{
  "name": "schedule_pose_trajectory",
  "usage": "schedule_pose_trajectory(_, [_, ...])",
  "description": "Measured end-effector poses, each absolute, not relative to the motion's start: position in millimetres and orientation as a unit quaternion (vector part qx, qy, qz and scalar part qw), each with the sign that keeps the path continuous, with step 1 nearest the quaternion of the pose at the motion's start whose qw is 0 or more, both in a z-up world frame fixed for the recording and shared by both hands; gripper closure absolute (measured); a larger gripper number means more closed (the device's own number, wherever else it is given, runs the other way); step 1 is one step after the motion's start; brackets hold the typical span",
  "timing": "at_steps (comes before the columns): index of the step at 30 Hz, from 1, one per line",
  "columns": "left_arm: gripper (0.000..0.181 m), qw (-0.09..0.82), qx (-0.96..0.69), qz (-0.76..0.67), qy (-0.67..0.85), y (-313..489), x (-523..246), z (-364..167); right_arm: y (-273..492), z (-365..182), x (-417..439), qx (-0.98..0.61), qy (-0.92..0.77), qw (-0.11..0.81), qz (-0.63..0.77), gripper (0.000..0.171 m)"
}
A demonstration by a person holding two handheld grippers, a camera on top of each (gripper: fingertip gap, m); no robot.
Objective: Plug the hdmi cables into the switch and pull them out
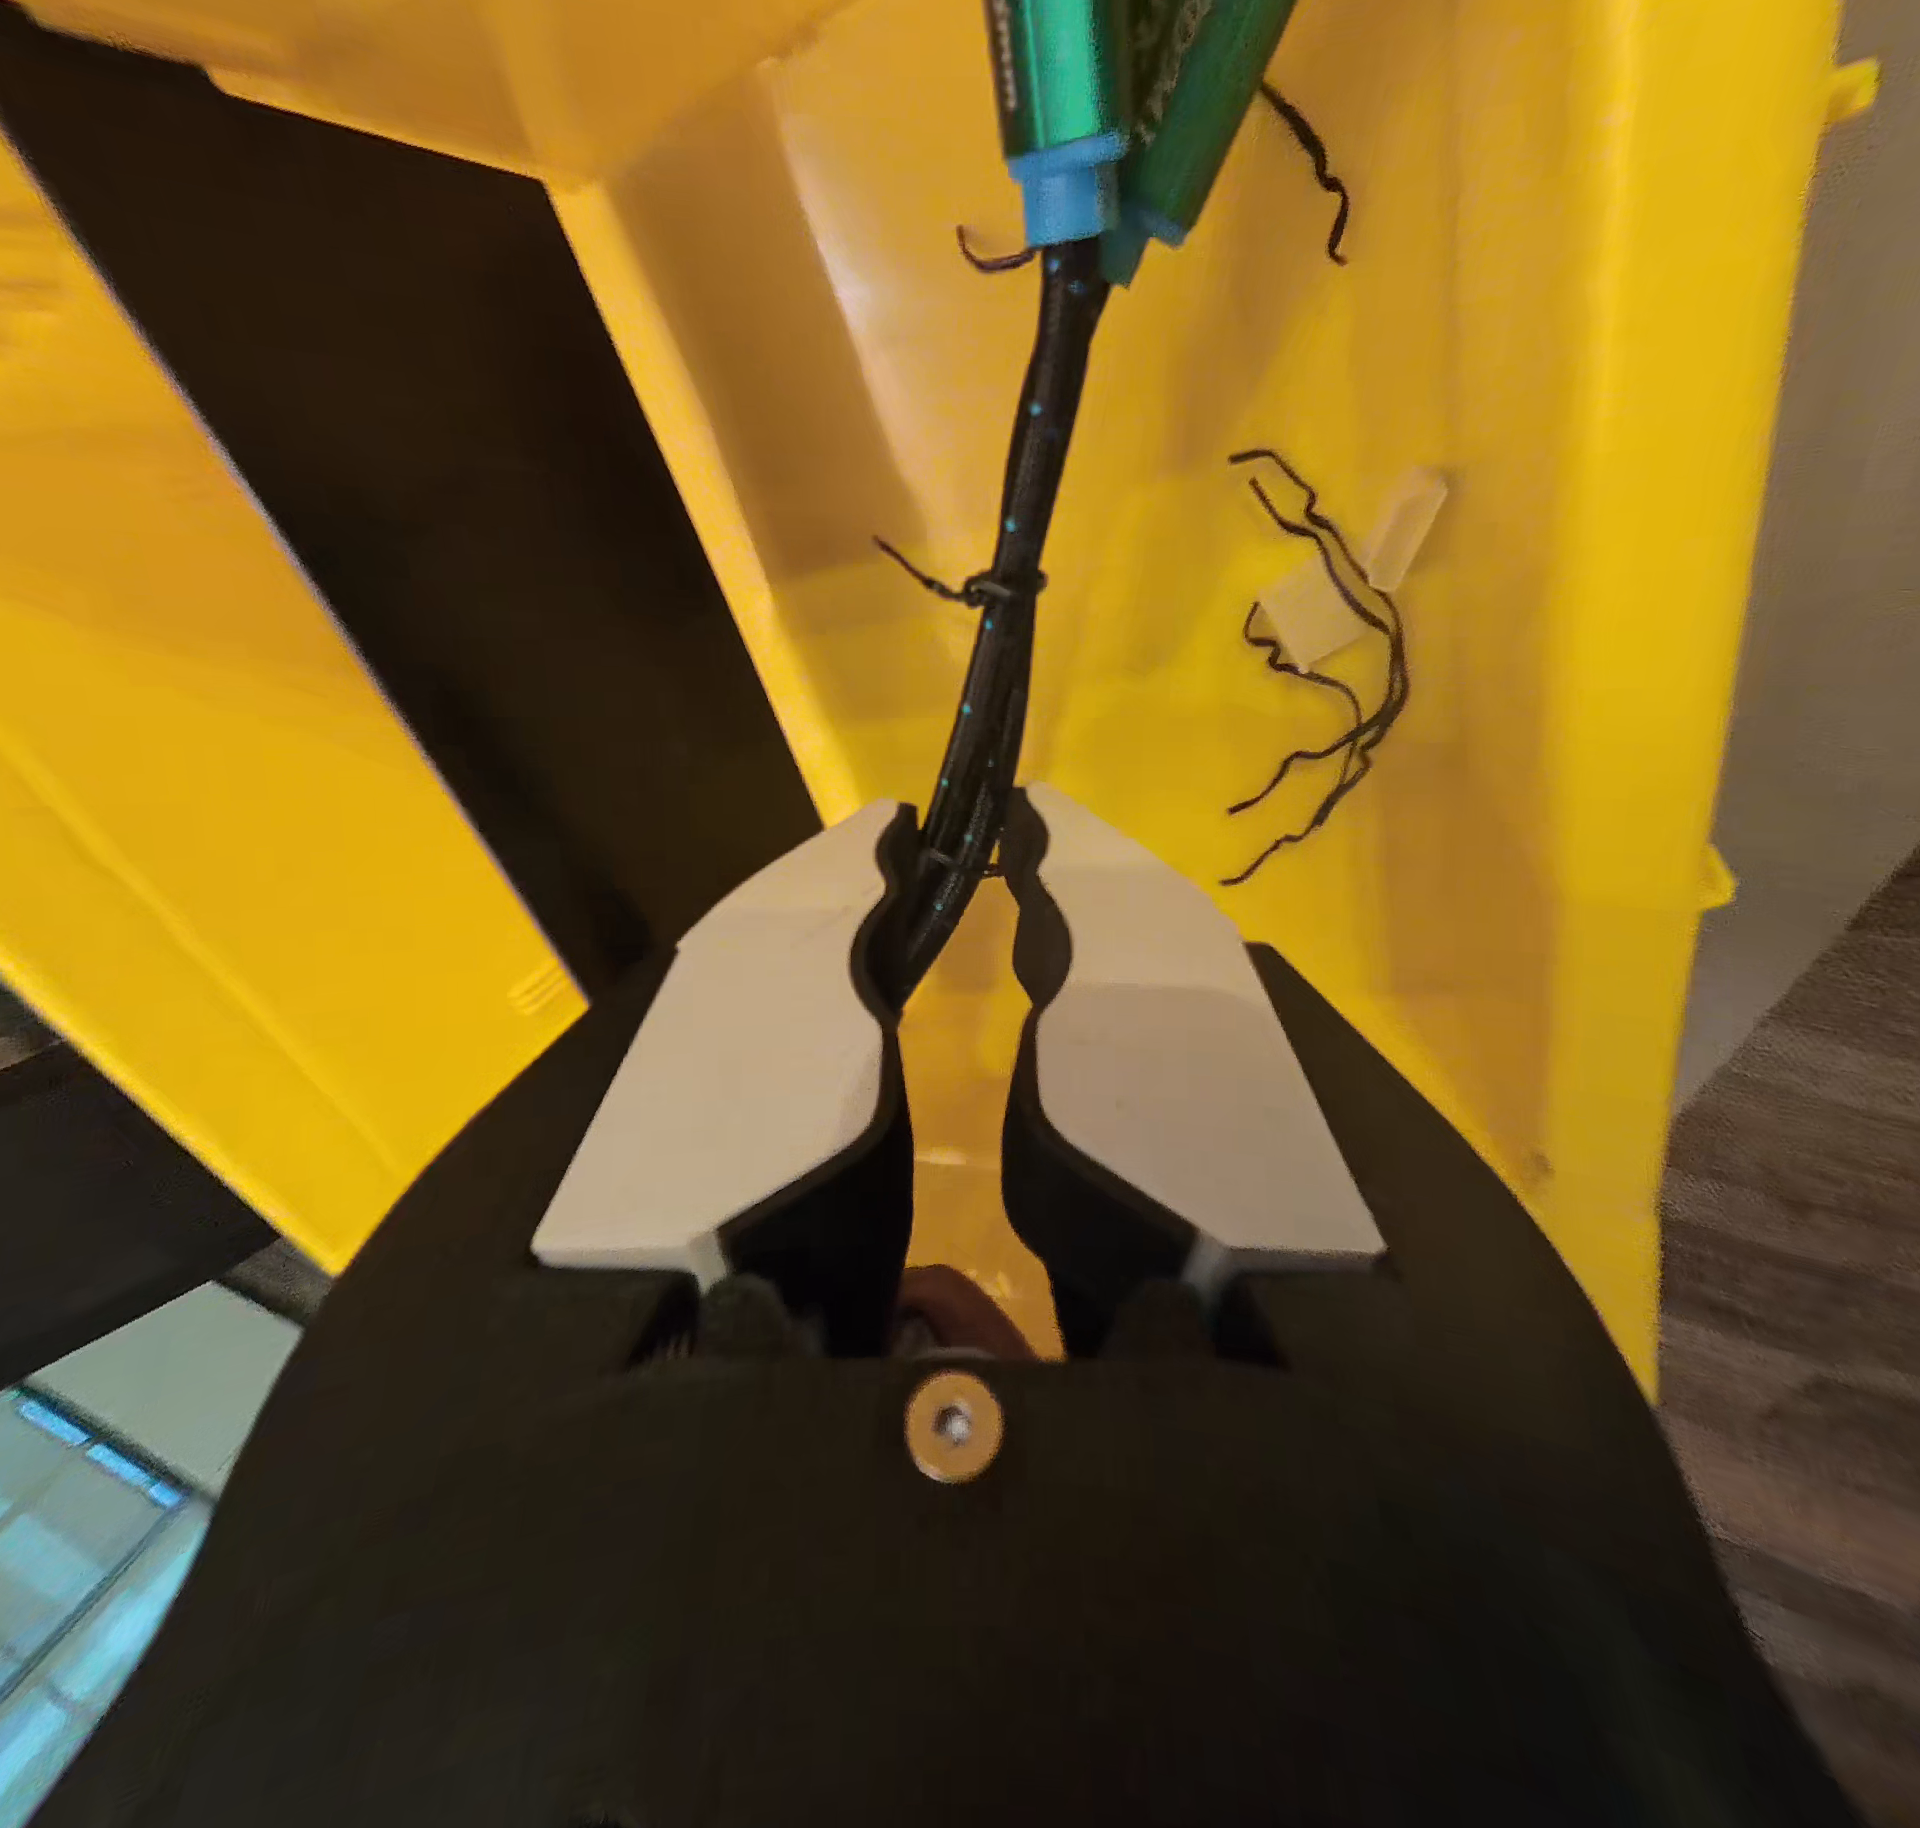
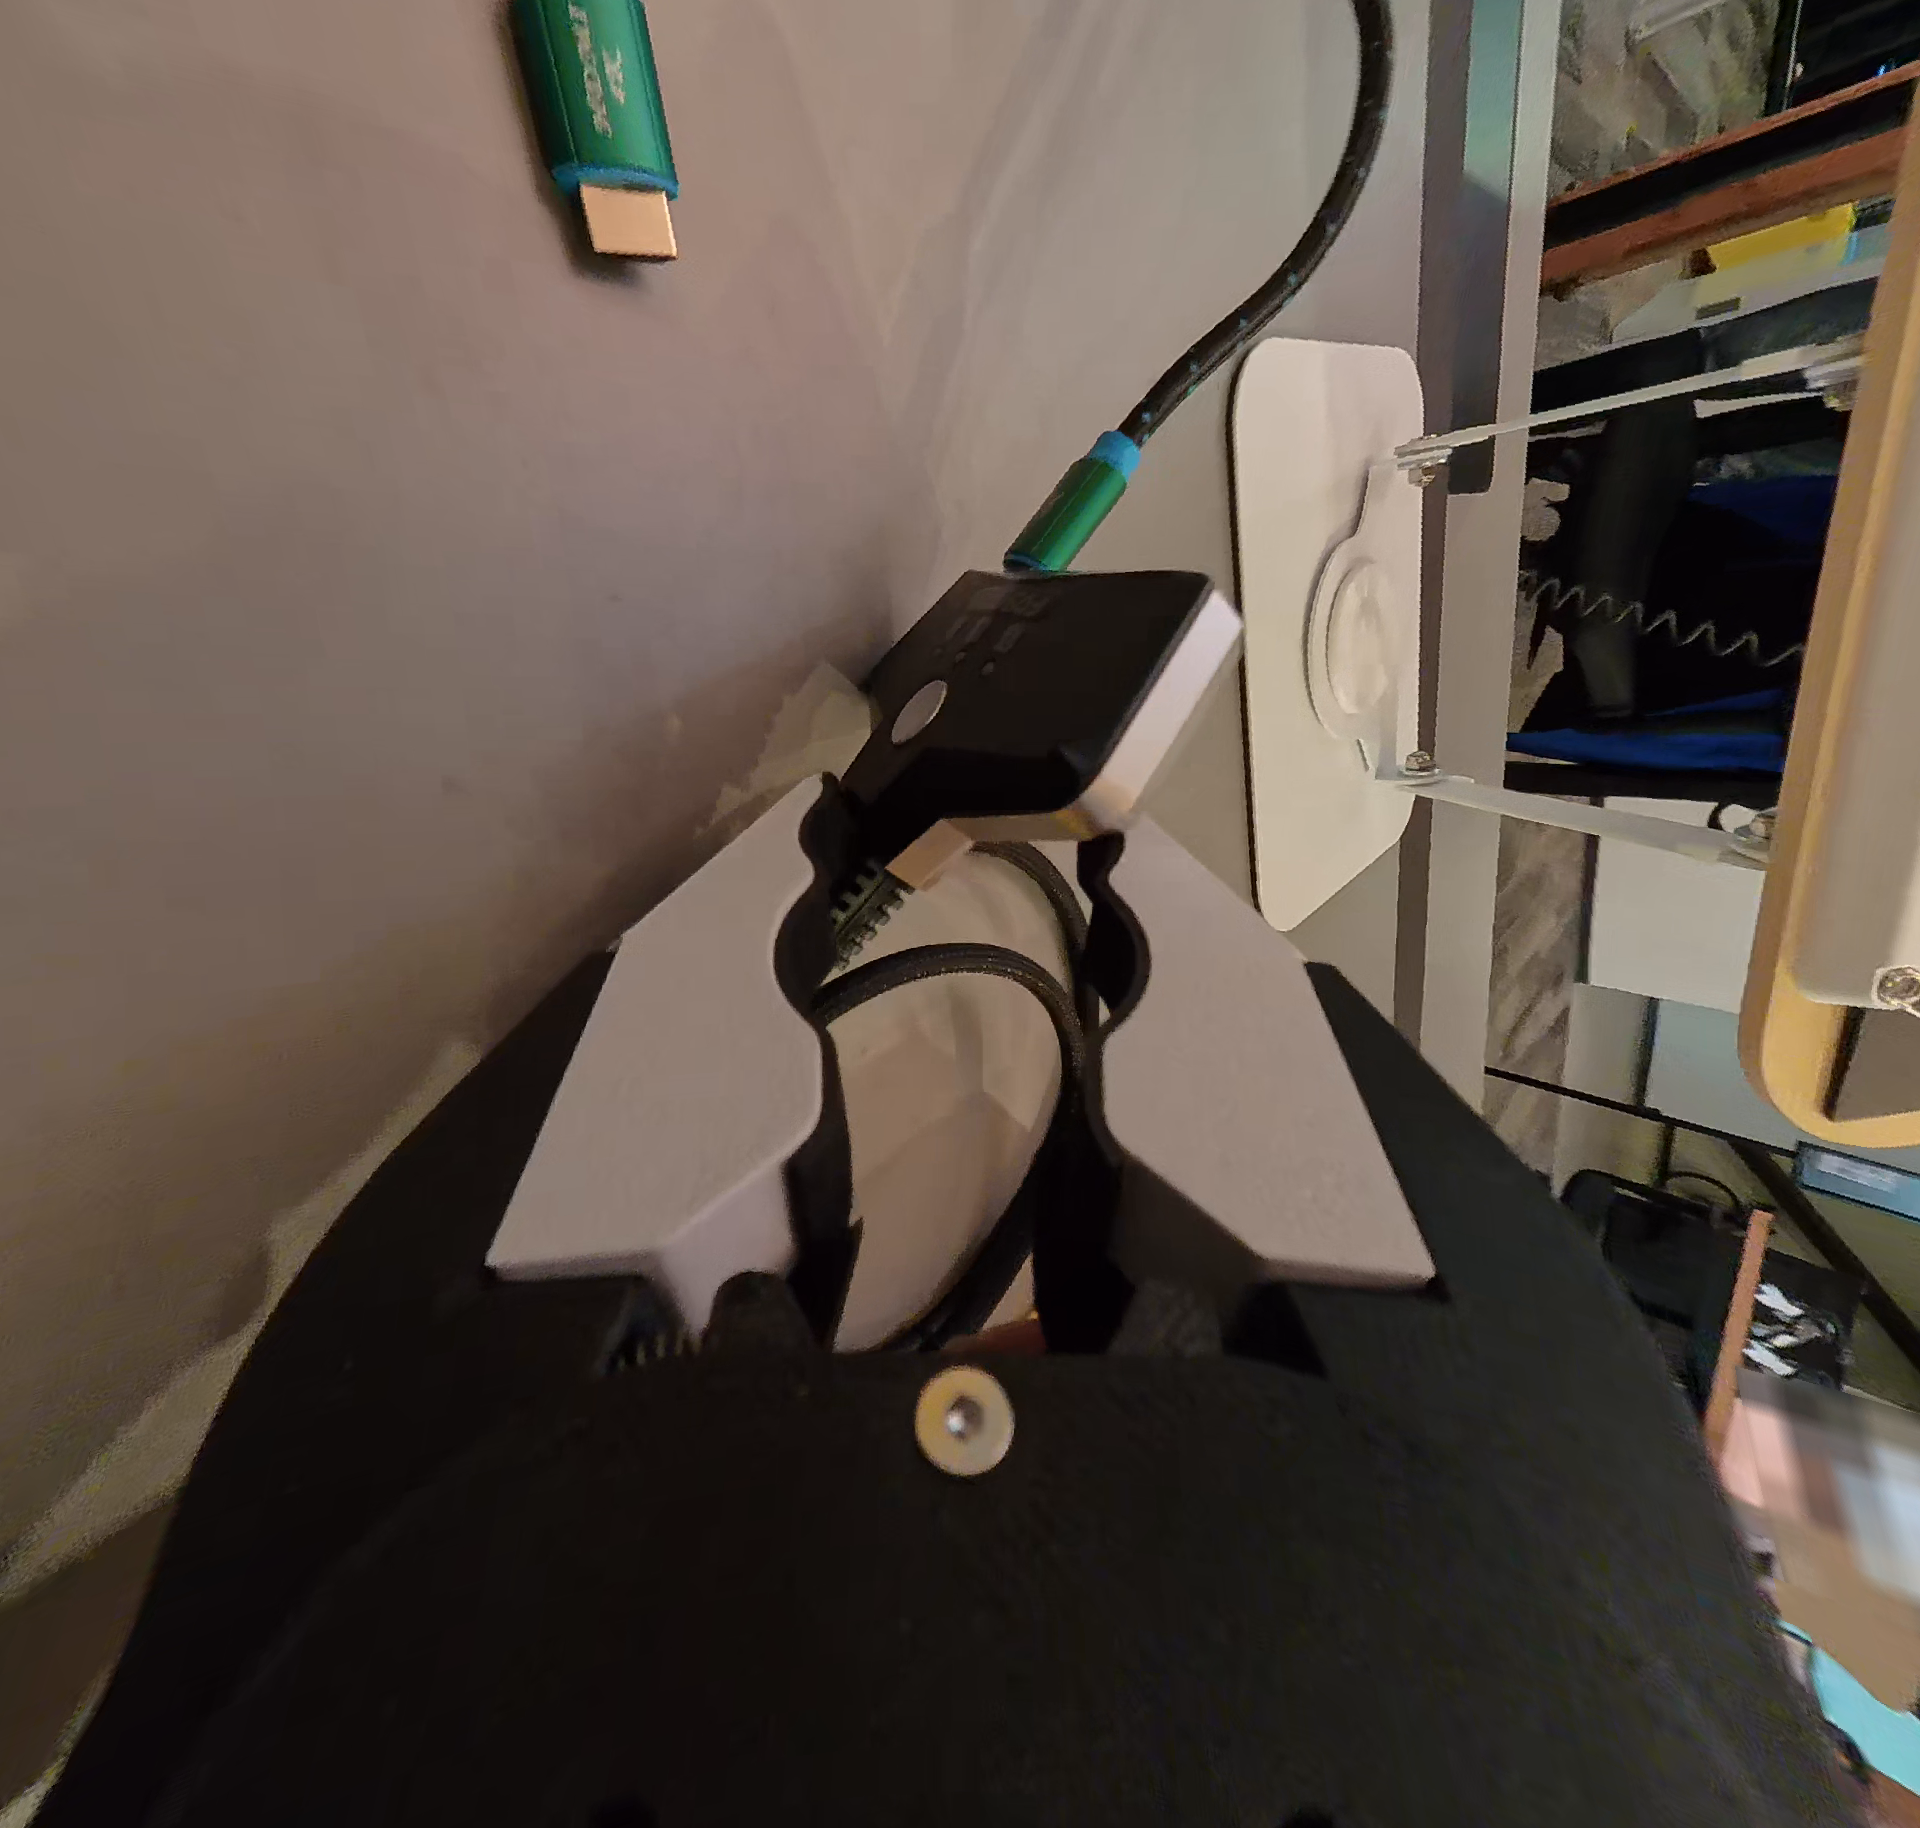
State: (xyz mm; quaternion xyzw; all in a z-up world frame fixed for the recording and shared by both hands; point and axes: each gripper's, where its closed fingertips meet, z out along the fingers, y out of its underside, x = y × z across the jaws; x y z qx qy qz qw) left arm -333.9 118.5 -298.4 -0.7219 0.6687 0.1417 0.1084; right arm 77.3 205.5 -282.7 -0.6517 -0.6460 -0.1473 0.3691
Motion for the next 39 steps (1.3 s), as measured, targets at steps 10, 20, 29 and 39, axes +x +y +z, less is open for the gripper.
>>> schedule_pose_trajectory(10, [0.167, 0.216, -0.736, 0.158, 0.622, 123, -324, -247, 192, -251, 79, -0.669, -0.625, 0.396, -0.072, 0.109])
schedule_pose_trajectory(20, [0.166, 0.31, -0.728, 0.139, 0.595, 114, -275, -187, 154, -194, 49, -0.642, -0.618, 0.454, 0.006, 0.109])
schedule_pose_trajectory(29, [0.167, 0.334, -0.705, 0.006, 0.626, 111, -148, -166, 99, -135, -28, -0.54, -0.661, 0.518, 0.054, 0.112])
schedule_pose_trajectory(39, [0.167, 0.303, -0.701, -0.173, 0.622, 106, -55, -171, 103, -112, 4, -0.498, -0.648, 0.576, -0.028, 0.151])
